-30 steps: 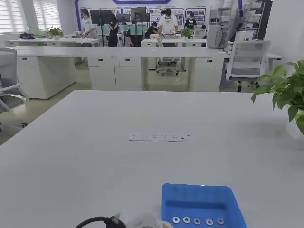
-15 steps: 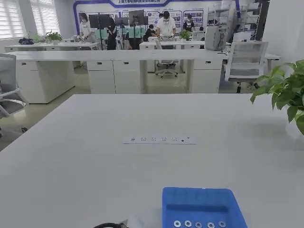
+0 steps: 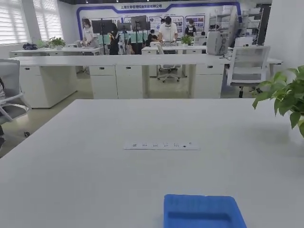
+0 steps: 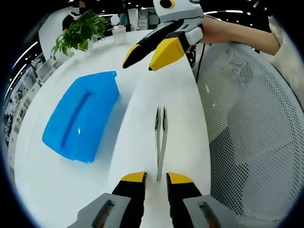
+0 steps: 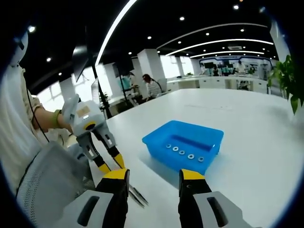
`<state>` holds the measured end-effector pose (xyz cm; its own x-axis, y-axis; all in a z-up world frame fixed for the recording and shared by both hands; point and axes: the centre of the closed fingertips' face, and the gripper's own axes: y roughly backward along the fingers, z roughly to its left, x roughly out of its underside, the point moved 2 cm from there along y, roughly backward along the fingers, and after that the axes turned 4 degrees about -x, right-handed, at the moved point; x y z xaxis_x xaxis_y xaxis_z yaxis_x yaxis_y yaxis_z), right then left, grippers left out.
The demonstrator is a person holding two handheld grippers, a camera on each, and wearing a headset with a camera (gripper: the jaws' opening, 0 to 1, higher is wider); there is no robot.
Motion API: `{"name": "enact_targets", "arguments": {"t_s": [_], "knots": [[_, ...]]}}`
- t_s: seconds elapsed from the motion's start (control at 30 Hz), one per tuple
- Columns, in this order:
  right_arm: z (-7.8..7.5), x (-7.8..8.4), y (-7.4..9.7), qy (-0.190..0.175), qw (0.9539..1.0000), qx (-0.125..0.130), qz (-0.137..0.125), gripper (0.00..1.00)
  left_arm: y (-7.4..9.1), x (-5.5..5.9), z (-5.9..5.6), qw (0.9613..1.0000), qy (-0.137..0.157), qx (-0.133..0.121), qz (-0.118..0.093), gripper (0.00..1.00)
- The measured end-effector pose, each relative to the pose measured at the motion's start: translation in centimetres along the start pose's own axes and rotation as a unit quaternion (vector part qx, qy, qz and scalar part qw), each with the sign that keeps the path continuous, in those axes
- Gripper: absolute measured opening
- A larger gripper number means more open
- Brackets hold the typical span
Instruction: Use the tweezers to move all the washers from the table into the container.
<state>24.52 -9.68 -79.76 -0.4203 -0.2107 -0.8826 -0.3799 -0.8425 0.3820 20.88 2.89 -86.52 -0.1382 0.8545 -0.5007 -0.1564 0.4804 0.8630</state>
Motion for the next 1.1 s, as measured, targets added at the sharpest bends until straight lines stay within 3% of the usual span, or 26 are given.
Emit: {"name": "enact_targets", "arguments": {"t_s": [0.03, 0.13, 0.2, 0.27, 0.3, 0.33, 0.37, 0.43, 0.47, 0.53, 0.57, 0.6, 0.67, 0.7, 0.77, 0.8, 0.83, 0.9, 0.93, 0.97, 1.1], "knots": [[0.0, 0.0, 0.0, -0.002, 1.0000, 0.001, -0.001, 0.39, 0.2, 0.0, 0.8, 0.9994, 0.007, -0.032, -0.008, 0.28], [-0.1, -0.1, 0.1, -0.005, 1.0000, 0.005, -0.005, 0.40, 0.9, 0.5, 1.3, 0.9976, 0.036, -0.057, -0.018, 0.49], [-0.2, -0.1, 0.2, -0.003, 0.9999, 0.010, -0.007, 0.42, 2.0, 0.5, 1.7, 0.9919, 0.088, -0.079, -0.046, 0.61], [-0.3, -0.3, 0.2, 0.003, 0.9998, 0.016, -0.008, 0.44, 3.2, 0.3, 2.2, 0.9815, 0.138, -0.101, -0.086, 0.66], [-0.4, -0.4, 0.2, 0.006, 0.9997, 0.019, -0.011, 0.46, 4.2, 0.2, 2.8, 0.9706, 0.172, -0.125, -0.112, 0.70], [-0.5, -0.6, 0.3, 0.010, 0.9995, 0.024, -0.014, 0.47, 4.9, 0.0, 3.0, 0.9627, 0.192, -0.136, -0.133, 0.73], [-0.7, -0.8, 0.4, 0.015, 0.9992, 0.031, -0.018, 0.49, 5.9, -0.2, 3.5, 0.9477, 0.225, -0.155, -0.165, 0.76], [-1.1, -1.2, 0.7, 0.027, 0.9982, 0.047, -0.026, 0.55, 7.3, -0.4, 3.9, 0.9260, 0.263, -0.174, -0.207, 0.82], [-1.5, -1.5, 1.1, 0.044, 0.9968, 0.059, -0.031, 0.59, 8.3, -0.3, 4.1, 0.9088, 0.292, -0.189, -0.231, 0.83], [-1.6, -2.1, 1.9, 0.054, 0.9955, 0.069, -0.036, 0.67, 9.8, -0.1, 4.3, 0.8879, 0.317, -0.214, -0.256, 0.86], [-1.6, -2.6, 2.4, 0.062, 0.9945, 0.073, -0.042, 0.69, 10.5, -0.1, 4.4, 0.8806, 0.320, -0.226, -0.267, 0.88], [-1.7, -3.2, 3.1, 0.073, 0.9930, 0.078, -0.050, 0.69, 11.5, -0.2, 4.5, 0.8701, 0.319, -0.248, -0.281, 0.91], [-1.9, -4.0, 4.2, 0.085, 0.9906, 0.089, -0.060, 0.71, 12.6, 0.0, 4.5, 0.8584, 0.327, -0.270, -0.289, 0.94], [-2.1, -4.5, 5.0, 0.091, 0.9884, 0.101, -0.068, 0.73, 13.3, -0.1, 4.5, 0.8508, 0.322, -0.285, -0.302, 0.96], [-2.2, -5.4, 6.2, 0.092, 0.9849, 0.116, -0.090, 0.76, 14.2, -0.2, 4.3, 0.8424, 0.320, -0.302, -0.310, 0.98], [-2.3, -5.7, 6.6, 0.091, 0.9835, 0.122, -0.099, 0.77, 14.4, -0.3, 4.2, 0.8409, 0.317, -0.308, -0.312, 0.98], [-2.4, -6.1, 7.2, 0.093, 0.9802, 0.133, -0.113, 0.79, 14.8, -0.4, 4.2, 0.8364, 0.316, -0.318, -0.315, 0.98], [-2.4, -6.3, 7.9, 0.087, 0.9776, 0.143, -0.128, 0.82, 15.4, -0.7, 4.1, 0.8279, 0.314, -0.330, -0.327, 0.98], [-2.4, -6.3, 8.0, 0.087, 0.9771, 0.144, -0.130, 0.84, 15.5, -0.9, 4.0, 0.8264, 0.314, -0.329, -0.332, 0.98], [-2.5, -6.2, 8.2, 0.086, 0.9760, 0.151, -0.131, 0.87, 15.7, -1.1, 3.9, 0.8221, 0.315, -0.332, -0.338, 0.99], [-2.3, -6.4, 8.6, 0.088, 0.9697, 0.171, -0.151, 0.99, 15.9, -1.8, 3.7, 0.8181, 0.312, -0.324, -0.358, 0.99]]}}
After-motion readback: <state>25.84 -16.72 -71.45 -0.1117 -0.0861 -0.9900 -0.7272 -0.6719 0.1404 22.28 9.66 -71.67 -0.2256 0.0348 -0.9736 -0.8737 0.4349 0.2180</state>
